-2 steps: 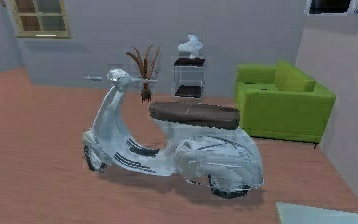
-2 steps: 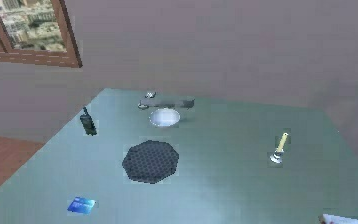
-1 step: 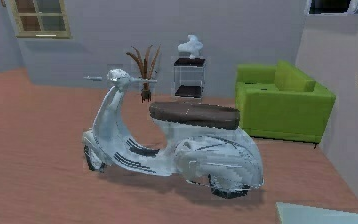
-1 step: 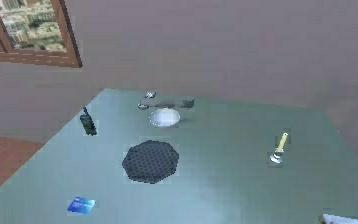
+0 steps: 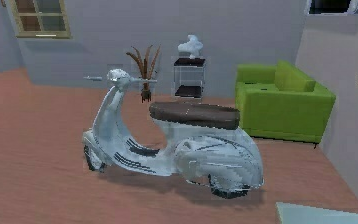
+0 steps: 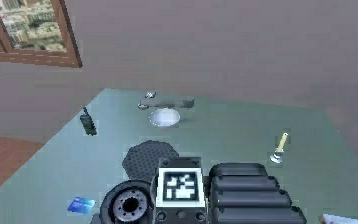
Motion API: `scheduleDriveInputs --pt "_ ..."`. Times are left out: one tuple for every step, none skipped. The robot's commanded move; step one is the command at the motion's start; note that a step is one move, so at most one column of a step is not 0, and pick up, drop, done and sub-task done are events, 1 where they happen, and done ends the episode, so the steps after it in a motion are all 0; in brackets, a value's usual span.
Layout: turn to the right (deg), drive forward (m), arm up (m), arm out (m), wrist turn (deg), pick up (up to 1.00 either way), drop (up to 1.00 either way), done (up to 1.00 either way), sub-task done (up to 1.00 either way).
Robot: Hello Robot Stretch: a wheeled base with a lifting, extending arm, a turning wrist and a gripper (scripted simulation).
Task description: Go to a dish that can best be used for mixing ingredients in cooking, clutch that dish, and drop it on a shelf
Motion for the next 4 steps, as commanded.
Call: scheduleDriveInputs --pt "0.0 0.0 0.0 0.48 0.0 0.0 0.0 0.0 0.0" --pt "0.0 0.0 0.0 0.0 45.0 0.0 0.0 0.0 0.0" --pt "0.0 0.0 0.0 0.0 45.0 0.0 0.0 0.0 0.0" --pt "0.0 0.0 0.0 0.0 45.0 0.0 0.0 0.0 0.0"
